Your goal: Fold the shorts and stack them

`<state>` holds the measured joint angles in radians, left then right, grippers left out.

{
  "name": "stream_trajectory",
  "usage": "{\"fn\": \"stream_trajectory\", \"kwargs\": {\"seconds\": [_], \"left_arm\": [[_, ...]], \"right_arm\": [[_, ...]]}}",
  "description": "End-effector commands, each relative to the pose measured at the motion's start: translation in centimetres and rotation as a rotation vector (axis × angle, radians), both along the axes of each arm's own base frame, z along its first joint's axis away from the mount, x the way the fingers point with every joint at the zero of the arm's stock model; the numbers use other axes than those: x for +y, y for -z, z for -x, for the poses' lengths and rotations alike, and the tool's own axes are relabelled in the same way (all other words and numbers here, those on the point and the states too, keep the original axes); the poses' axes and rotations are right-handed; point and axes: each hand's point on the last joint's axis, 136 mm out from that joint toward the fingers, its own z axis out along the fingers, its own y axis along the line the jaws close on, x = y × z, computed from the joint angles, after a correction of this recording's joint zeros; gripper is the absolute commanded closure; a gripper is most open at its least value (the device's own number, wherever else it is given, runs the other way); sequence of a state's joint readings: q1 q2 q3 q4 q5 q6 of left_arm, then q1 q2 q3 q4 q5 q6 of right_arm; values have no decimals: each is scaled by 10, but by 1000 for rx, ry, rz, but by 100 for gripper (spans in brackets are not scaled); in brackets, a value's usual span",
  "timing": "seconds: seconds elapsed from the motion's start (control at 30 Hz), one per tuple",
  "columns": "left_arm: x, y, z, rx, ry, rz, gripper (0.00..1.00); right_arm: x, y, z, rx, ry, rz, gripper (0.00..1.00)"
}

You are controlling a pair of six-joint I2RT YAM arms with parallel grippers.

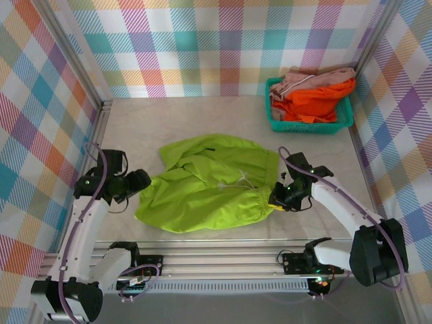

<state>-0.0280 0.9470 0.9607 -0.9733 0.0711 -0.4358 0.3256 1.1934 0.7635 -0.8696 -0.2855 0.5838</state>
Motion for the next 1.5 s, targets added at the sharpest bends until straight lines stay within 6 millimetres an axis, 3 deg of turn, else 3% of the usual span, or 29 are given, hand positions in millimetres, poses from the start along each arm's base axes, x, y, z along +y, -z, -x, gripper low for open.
{"fn": "stream_trajectory", "kwargs": {"seconds": [0.0, 0.07, 0.13, 0.3, 0.43, 0.53, 0.73, 1.0, 1.03, 1.13, 1.33, 1.4, 1.47], "left_arm": [[-11, -37, -43, -100, 82, 30, 26], [-25, -36, -69, -100, 133, 92, 26], [-52, -29, -94, -92, 239, 178, 29], [-93, 17, -124, 65, 443, -19, 27], [-93, 59, -145, 181, 457, -112, 37], [-91, 75, -161, 201, 455, -152, 41], [-104, 97, -182, 222, 480, -136, 55], [-101, 123, -192, 283, 495, -190, 92], [-101, 123, -193, 284, 496, -194, 100], [-95, 106, -213, 235, 483, -250, 100], [-73, 28, -286, 39, 398, -354, 100], [-63, 19, -308, 10, 365, -363, 100], [-52, 23, -327, 5, 336, -360, 100]], "right_arm": [[-10, -17, 15, -37, -61, 43, 45], [-14, -33, 6, -118, -65, 57, 33], [-12, -51, -8, -214, -74, 54, 25], [4, -76, -48, -373, -99, 3, 18], [14, -84, -87, -441, -69, -11, 12], [27, -87, -111, -465, -69, -49, 12], [44, -72, -144, -414, -74, -72, 13], [50, -39, -156, -351, -75, -63, 13], [50, -36, -156, -345, -75, -59, 13], [50, -22, -158, -317, -73, -50, 13], [46, -7, -158, -284, -66, -14, 13], [45, -7, -158, -289, -69, -8, 13], [43, -10, -159, -299, -72, 3, 13]]}}
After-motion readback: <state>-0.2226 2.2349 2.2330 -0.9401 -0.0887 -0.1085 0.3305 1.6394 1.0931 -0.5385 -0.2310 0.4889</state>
